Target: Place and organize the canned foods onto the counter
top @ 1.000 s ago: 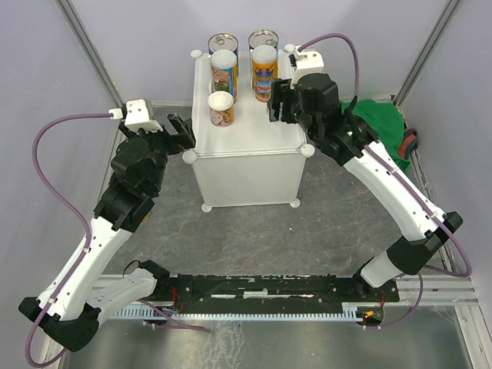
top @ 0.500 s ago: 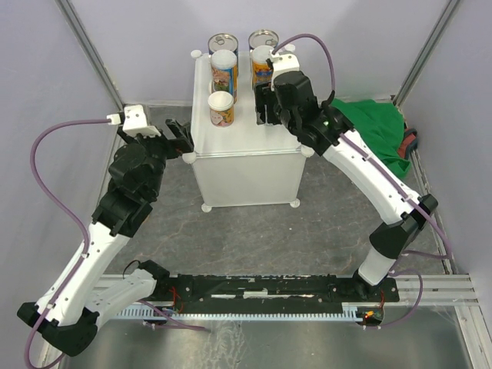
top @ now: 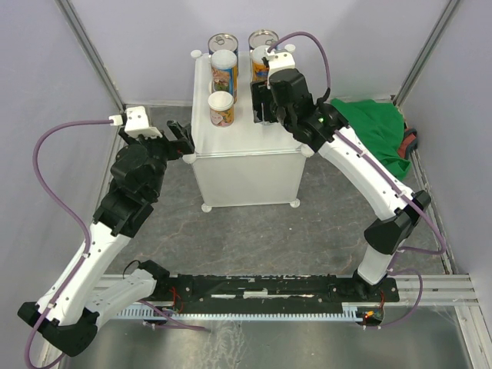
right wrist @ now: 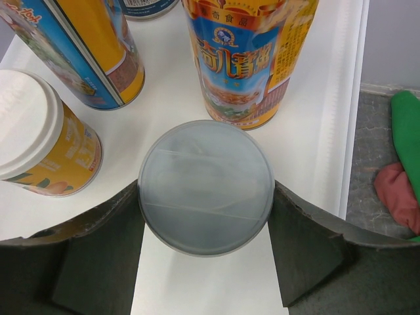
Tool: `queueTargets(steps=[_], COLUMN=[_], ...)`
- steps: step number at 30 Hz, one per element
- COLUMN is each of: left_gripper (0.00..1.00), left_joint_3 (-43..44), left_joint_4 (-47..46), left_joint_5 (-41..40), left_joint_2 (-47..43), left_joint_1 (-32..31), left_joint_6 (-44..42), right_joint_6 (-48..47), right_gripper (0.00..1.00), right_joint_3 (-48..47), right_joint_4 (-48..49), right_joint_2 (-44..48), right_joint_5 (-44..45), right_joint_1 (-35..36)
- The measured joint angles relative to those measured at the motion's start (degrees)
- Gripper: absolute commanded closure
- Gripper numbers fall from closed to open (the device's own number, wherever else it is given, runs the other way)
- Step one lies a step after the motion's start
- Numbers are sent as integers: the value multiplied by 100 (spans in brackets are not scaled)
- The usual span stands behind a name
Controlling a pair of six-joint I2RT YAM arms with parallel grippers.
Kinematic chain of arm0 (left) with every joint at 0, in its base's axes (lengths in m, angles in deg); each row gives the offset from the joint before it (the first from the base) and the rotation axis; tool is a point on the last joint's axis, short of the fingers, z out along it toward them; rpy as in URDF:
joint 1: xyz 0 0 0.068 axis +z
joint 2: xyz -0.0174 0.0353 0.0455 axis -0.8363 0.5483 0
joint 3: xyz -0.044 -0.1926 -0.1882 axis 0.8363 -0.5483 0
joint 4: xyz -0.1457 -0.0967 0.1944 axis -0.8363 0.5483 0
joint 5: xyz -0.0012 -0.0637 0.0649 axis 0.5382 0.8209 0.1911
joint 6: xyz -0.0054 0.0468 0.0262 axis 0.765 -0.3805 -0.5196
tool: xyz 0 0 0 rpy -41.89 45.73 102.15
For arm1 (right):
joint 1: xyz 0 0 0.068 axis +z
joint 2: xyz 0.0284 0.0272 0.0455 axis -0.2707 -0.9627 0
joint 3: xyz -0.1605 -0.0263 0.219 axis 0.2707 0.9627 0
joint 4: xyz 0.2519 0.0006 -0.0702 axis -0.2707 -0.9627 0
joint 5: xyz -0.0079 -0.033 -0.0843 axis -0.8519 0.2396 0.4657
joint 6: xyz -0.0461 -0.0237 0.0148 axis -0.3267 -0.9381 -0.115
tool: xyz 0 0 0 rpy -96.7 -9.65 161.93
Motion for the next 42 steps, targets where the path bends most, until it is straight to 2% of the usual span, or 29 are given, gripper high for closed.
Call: queueTargets(steps=[5,10,15,20,25,42], left_gripper=[5,5,5,5,5,3], left_joint_3=[-2,0,0,-2,-2,-315], left_joint_4=[2,4,66,157,238,402], left_joint_5=[0,0,0,-4,-31,-48], left_joint_2=[2,61,138,79,-24,-498], left_joint_1=[0,0,0,0,0,0], left_joint_6=[0,2,2,2,4,2], right_joint_6=[0,0,4,4,4,-83], right_gripper=[35,20,12,10,0,1], right_joint_3=[-11,-11,74,92,92,90], right_joint_4=[0,4,87,94,125,295], right_joint_2=[-11,-11,11,48,92,98], right_joint_5=[4,4,2,0,0,17], right_joint_1=[0,0,2,0,0,0])
